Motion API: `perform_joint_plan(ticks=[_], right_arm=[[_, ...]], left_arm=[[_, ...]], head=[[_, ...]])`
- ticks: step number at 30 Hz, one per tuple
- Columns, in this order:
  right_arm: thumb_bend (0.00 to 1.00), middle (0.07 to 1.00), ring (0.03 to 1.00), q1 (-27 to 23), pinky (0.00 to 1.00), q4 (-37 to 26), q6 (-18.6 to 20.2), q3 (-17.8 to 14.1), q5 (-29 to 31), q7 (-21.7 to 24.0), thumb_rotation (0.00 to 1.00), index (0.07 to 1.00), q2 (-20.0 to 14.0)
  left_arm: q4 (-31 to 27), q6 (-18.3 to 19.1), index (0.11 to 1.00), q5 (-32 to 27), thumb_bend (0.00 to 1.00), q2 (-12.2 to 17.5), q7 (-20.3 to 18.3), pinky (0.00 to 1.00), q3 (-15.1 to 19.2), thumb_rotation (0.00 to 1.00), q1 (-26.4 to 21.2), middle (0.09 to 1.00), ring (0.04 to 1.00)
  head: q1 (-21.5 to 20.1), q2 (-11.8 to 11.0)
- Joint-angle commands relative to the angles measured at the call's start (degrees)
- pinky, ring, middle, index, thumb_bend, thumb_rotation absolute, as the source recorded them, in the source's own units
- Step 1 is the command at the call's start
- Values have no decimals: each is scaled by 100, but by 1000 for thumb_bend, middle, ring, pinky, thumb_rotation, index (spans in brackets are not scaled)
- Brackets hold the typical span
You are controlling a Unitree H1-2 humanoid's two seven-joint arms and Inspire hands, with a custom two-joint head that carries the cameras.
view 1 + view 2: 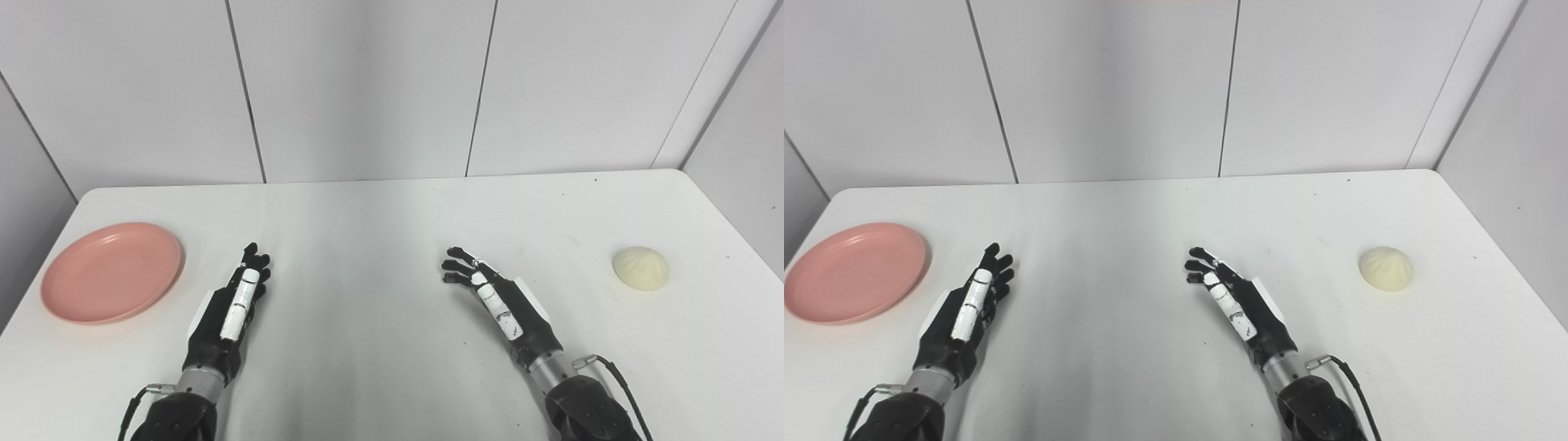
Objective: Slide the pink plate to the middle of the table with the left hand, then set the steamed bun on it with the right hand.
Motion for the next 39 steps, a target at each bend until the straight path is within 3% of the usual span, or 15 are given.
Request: perform_joint_plan(ticks=[1,9,22,32,39], right_arm=[[807,837,821,-72,971,39,-387,-114,142,74,1000,872,-144],[831,844,816,-109,933,607,-864,-282,501,295,1000,899,-393],[811,852,826,-162,941,1130,-1224,-415,684,427,1000,903,-449],[784,877,876,-173,968,1228,-1122,-598,955,355,1000,910,-273],[770,897,897,-212,974,1284,-998,-762,1126,281,1000,916,-109]], left_arm=[[81,-181,1000,102,623,-93,24,1000,-118,940,-168,973,973],[444,-476,1000,159,577,-423,190,1000,-239,946,-205,996,995],[1096,-1133,1000,464,567,-515,341,1000,-364,966,-294,1000,975],[1473,-1519,1000,500,584,-545,400,1000,-368,970,-317,1000,983],[1497,-1545,1000,520,602,-524,416,1000,-366,975,-296,998,980]], head=[[7,3],[610,-348],[1081,-810],[1114,-1097],[1109,-1157]])
